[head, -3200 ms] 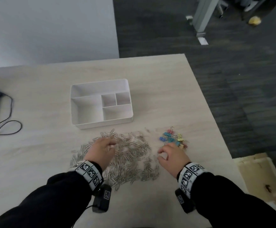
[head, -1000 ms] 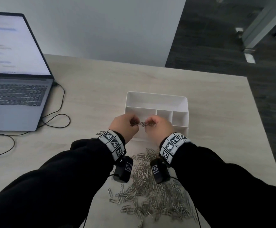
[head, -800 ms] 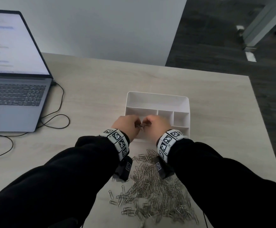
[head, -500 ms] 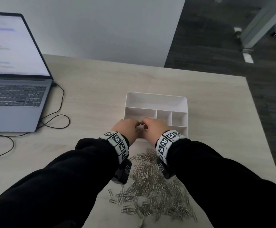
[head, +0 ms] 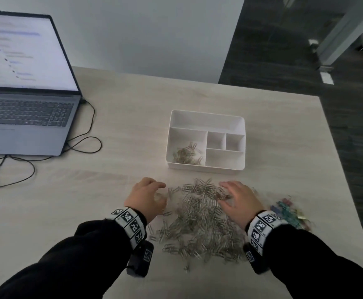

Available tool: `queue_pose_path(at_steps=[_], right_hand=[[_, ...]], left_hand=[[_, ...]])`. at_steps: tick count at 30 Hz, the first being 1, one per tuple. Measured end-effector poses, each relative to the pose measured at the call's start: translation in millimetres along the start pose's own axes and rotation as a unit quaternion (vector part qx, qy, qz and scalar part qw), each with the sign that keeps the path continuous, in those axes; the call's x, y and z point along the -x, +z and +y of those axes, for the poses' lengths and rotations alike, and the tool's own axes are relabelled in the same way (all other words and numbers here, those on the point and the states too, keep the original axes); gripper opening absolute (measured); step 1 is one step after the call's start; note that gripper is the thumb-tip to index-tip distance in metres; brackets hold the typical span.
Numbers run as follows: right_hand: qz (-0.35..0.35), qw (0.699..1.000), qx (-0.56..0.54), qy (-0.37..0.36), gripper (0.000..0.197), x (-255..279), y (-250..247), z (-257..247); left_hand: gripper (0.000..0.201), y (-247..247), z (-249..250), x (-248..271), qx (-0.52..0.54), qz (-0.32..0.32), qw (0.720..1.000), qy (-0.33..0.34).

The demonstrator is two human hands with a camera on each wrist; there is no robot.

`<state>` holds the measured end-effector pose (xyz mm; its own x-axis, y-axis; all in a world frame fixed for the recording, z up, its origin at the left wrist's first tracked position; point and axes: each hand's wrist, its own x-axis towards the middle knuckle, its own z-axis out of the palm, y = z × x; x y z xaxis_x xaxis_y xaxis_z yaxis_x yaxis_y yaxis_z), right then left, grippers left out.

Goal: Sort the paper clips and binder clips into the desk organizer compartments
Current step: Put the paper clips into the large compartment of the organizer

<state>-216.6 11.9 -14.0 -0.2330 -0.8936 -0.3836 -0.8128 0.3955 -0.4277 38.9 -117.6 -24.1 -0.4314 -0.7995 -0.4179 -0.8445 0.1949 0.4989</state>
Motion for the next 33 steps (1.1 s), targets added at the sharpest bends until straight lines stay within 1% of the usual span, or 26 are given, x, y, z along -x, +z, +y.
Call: queue_pose_path(at_steps=[1, 3, 5, 7, 9, 11, 13, 16, 18, 19, 21, 23, 25, 27, 29, 31, 33], right_hand=[[-0.007, 1.000, 0.021, 0.021, 0.061, 6.1, 6.4, 7.5], [-0.020, 0.996, 0.061, 0.068, 0.082, 15.5, 18.5, 17.8], [-0.039, 0.992, 0.078, 0.089, 0.096, 21.0, 28.0, 19.4], [-0.058, 0.991, 0.091, 0.076, 0.104, 22.3, 35.7, 13.7], [-0.076, 0.990, 0.106, 0.045, 0.108, 23.4, 42.3, 5.1], [-0.095, 0.988, 0.119, 0.008, 0.109, 26.1, 47.2, -3.4], [-0.106, 0.985, 0.135, -0.021, 0.107, 31.6, 51.5, -8.4], [-0.091, 0.984, 0.149, -0.047, 0.095, 40.7, 55.0, -9.4], [-0.072, 0.985, 0.149, -0.057, 0.087, 45.3, 54.4, -7.3], [-0.062, 0.985, 0.148, -0.056, 0.085, 47.7, 52.9, -5.8], [-0.050, 0.986, 0.153, -0.040, 0.090, 52.9, 48.4, -1.6], [-0.062, 0.984, 0.164, -0.011, 0.104, 58.0, 43.9, 3.9], [-0.084, 0.980, 0.181, 0.004, 0.116, 62.8, 41.5, 9.8], [-0.098, 0.977, 0.189, 0.009, 0.120, 66.4, 41.9, 13.9], [-0.104, 0.978, 0.180, 0.015, 0.121, 67.0, 43.9, 13.8], [-0.105, 0.981, 0.161, 0.016, 0.119, 63.4, 45.6, 9.8], [-0.105, 0.985, 0.135, 0.013, 0.114, 56.6, 46.8, 3.8]], left_hand=[[0.057, 7.2, -4.4, 3.7, -0.030, -0.016, 0.999, -0.010], [0.085, 18.1, -6.4, 9.4, -0.095, -0.035, 0.995, -0.002], [0.103, 27.3, -1.5, 13.2, -0.138, -0.046, 0.989, 0.013], [0.115, 38.0, 5.8, 15.2, -0.169, -0.073, 0.983, 0.028], [0.121, 48.3, 13.3, 17.7, -0.203, -0.093, 0.973, 0.055], [0.121, 55.3, 18.6, 21.7, -0.220, -0.098, 0.967, 0.082], [0.115, 62.0, 20.2, 28.3, -0.227, -0.099, 0.963, 0.106], [0.103, 69.0, 20.5, 39.0, -0.228, -0.082, 0.960, 0.139], [0.096, 69.0, 21.5, 43.9, -0.219, -0.071, 0.962, 0.147], [0.096, 67.8, 22.2, 45.8, -0.213, -0.064, 0.964, 0.146], [0.107, 65.2, 23.6, 47.9, -0.214, -0.061, 0.965, 0.137], [0.121, 64.2, 25.1, 49.5, -0.235, -0.080, 0.960, 0.133], [0.127, 66.5, 28.6, 50.9, -0.265, -0.095, 0.950, 0.137], [0.127, 71.0, 33.4, 50.7, -0.281, -0.089, 0.946, 0.138], [0.124, 73.9, 38.4, 49.0, -0.270, -0.075, 0.952, 0.122], [0.116, 75.4, 42.7, 45.9, -0.249, -0.075, 0.959, 0.110], [0.103, 77.4, 46.8, 43.7, -0.234, -0.083, 0.962, 0.111]])
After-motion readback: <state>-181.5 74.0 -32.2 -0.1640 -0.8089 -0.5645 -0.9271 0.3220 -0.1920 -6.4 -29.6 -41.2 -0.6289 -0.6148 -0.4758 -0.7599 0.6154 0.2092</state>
